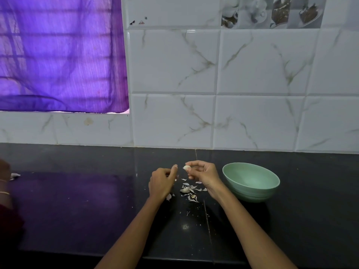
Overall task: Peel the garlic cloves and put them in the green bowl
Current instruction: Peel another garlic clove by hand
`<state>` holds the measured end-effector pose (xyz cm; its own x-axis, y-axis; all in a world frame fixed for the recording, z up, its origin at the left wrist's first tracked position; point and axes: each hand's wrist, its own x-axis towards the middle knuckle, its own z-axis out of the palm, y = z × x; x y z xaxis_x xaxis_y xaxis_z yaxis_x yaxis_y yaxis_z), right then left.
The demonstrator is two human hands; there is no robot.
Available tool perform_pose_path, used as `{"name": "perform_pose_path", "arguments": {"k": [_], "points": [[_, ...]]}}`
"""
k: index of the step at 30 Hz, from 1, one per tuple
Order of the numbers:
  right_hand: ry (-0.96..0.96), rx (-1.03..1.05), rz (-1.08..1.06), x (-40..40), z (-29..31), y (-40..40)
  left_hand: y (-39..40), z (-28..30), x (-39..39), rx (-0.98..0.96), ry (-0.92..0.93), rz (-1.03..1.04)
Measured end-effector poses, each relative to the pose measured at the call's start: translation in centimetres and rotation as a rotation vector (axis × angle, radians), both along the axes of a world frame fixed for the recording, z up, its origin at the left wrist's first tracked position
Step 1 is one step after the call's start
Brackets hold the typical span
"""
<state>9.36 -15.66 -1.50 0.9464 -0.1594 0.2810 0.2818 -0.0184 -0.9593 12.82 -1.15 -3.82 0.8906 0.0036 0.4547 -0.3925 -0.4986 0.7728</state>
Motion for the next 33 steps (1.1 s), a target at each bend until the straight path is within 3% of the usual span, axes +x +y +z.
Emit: {"name": "perform_pose_path", "arguments": {"k": [5,10,12,16,26,33], "points": [[-0.038,-0.045,-0.004,-0.06,-0.13,0.08,0.15,0.18,0.16,-0.101,0.074,0.052],[-0.072,-0.126,-0.052,0.08,-0.15,-0.14,-0.05,0.44,0.17,-0.450,0.125,-0.274],[-0.099,-0.164,-0.047,0.16,-0.16,-0.09,-0.34,0.84,-0.04,-0.507,0.212,-0.401],[-0.126,-0.210,-0.092,0.37,-0.22,-0.13,-0.51,1.04,-0.34,-0.511,0.371,-0.557],[-0.143,-0.234,-0.298,-0.10,0.10,-0.07,-0.46,0.79,0.17,-0.489,0.321,-0.515],[-0.109,-0.396,-0.092,0.07,-0.16,0.43,-0.57,0.85,0.19,-0.507,0.324,-0.526]]}}
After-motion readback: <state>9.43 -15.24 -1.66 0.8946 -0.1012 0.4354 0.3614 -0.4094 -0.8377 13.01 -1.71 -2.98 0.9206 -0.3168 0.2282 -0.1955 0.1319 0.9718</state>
